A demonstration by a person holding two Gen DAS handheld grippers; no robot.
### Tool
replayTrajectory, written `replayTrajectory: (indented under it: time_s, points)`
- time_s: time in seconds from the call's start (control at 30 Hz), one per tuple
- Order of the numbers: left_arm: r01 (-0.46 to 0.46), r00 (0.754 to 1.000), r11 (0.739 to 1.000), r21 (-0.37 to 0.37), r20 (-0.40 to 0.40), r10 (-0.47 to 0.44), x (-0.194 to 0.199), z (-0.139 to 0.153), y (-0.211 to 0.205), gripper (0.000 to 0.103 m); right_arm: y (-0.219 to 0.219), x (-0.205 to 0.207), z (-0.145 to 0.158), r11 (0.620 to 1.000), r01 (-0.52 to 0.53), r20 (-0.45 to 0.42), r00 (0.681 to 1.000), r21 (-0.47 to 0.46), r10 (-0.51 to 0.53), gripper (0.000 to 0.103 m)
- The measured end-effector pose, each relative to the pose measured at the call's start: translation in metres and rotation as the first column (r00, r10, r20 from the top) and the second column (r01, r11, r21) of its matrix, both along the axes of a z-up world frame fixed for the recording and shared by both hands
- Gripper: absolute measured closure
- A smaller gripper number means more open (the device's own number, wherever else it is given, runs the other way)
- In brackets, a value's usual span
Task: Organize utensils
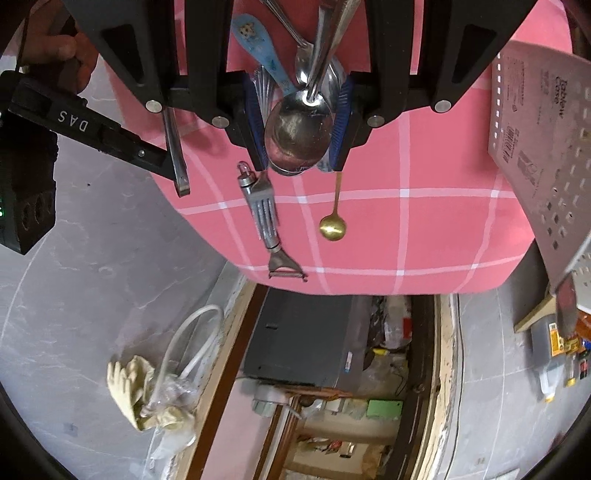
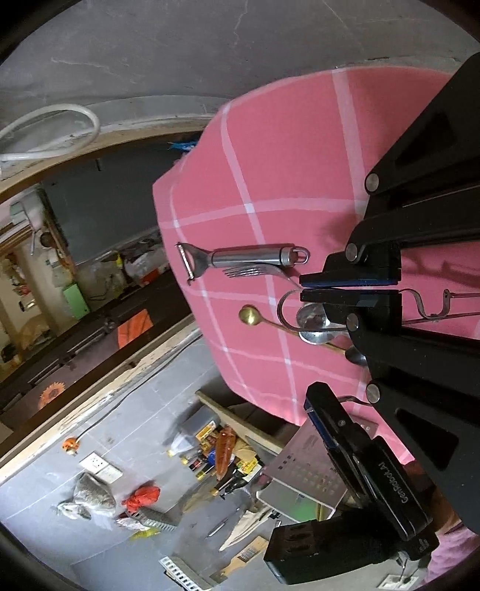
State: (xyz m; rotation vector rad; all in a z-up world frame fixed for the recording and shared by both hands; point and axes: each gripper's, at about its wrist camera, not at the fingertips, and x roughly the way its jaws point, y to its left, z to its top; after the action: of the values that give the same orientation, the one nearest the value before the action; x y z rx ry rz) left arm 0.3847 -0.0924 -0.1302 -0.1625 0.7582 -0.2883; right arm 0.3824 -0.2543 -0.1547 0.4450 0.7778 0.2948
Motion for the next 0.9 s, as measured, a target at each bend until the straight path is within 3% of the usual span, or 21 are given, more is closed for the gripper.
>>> replayTrajectory:
  time_s: [0.47,0.9]
  points:
    - [-0.001,0.992,0.999,-0.041,0.122,0.006,-0.023,0.062,0.017,0.071,0.003,-0.027,0.062,0.999,0.039,0.139,0.99,0.001,-0.038,0.101]
    - [-0.048,0.964,0.995,-0.087,0.255,0.069,-0.038,0.158,0.067,0.071,0.059,-0.021,0.169,0.999,-0.031,0.351,0.936,-0.031,0.04,0.101]
